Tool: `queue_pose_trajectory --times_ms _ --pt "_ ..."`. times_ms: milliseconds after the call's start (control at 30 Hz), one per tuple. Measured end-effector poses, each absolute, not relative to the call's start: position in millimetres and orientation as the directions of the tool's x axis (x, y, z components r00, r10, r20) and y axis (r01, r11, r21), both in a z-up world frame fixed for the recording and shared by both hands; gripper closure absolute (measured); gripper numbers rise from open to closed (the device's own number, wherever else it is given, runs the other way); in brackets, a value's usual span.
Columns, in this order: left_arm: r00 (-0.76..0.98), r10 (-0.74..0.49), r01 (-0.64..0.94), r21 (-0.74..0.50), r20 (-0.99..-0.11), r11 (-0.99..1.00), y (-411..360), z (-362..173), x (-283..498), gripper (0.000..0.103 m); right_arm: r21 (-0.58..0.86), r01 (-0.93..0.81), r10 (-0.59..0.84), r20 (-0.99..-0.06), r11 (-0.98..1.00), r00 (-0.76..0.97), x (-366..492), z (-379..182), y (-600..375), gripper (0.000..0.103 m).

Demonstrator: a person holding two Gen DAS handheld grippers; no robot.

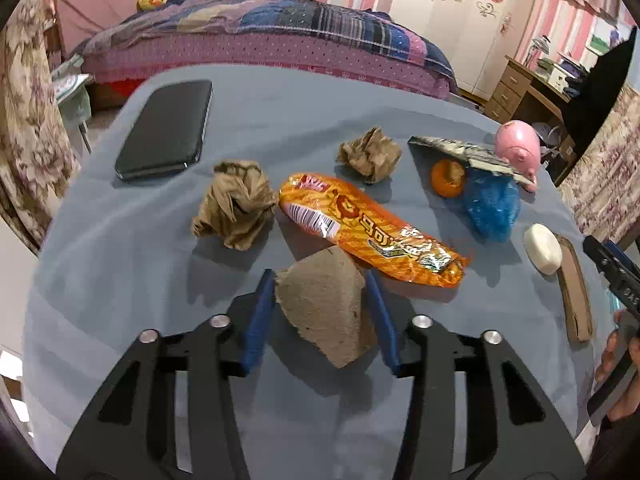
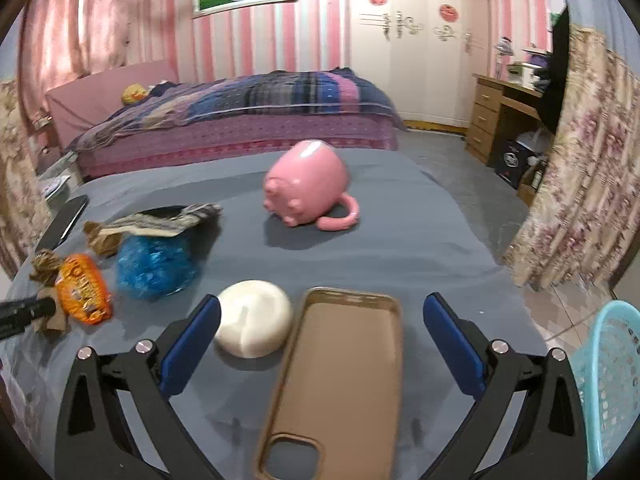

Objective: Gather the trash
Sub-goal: 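Close the left gripper on the flat brown cardboard square while the right reaches the white puck, then close the right gripper on the white round puck while the left lifts the cardboard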

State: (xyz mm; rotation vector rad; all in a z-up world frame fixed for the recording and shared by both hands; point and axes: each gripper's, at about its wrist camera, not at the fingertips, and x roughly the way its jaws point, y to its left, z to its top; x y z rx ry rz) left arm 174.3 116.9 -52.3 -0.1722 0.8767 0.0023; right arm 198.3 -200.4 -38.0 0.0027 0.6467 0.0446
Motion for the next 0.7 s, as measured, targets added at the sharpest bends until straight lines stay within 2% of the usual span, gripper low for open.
queue_pose_trajectory --times_ms 67,267,300,367,467,700 --pt "0.651 -0.060 -0.067 -0.136 -0.756 0.988 116.1 -45.9 169.2 0.072 -0.008 -0.066 0.048 -0.604 0.998 0.796 198.3 -40.7 -191.0 0.004" --pt "0.662 -0.028 -0.039 -0.072 -0.749 0.997 108.6 -42.3 166.2 0.077 -0.057 -0.144 0.074 -0.641 0.988 0.764 206.1 -57.6 -163.9 0.006" --pt "0.660 -0.034 -0.038 -0.079 -0.750 0.996 110.4 -41.5 166.3 0.077 -0.057 -0.154 0.080 -0.652 0.986 0.754 208.5 -60.8 -161.4 0.008" --pt "0.658 -0.044 -0.044 -0.096 -0.752 0.994 116.7 -40.0 164.9 0.079 -0.046 -0.172 0.098 -0.666 0.984 0.739 211.8 -63.7 -159.0 0.021" --pt "0.656 -0.030 -0.081 -0.110 -0.754 0.991 126.4 -38.6 164.3 0.080 -0.003 -0.198 0.143 -0.686 0.980 0.713 214.8 -66.1 -158.5 0.035" --pt "0.660 -0.036 -0.087 -0.123 -0.751 0.989 127.8 -39.3 165.4 0.080 0.000 -0.207 0.147 -0.703 0.978 0.696 224.0 -71.2 -151.3 0.038"
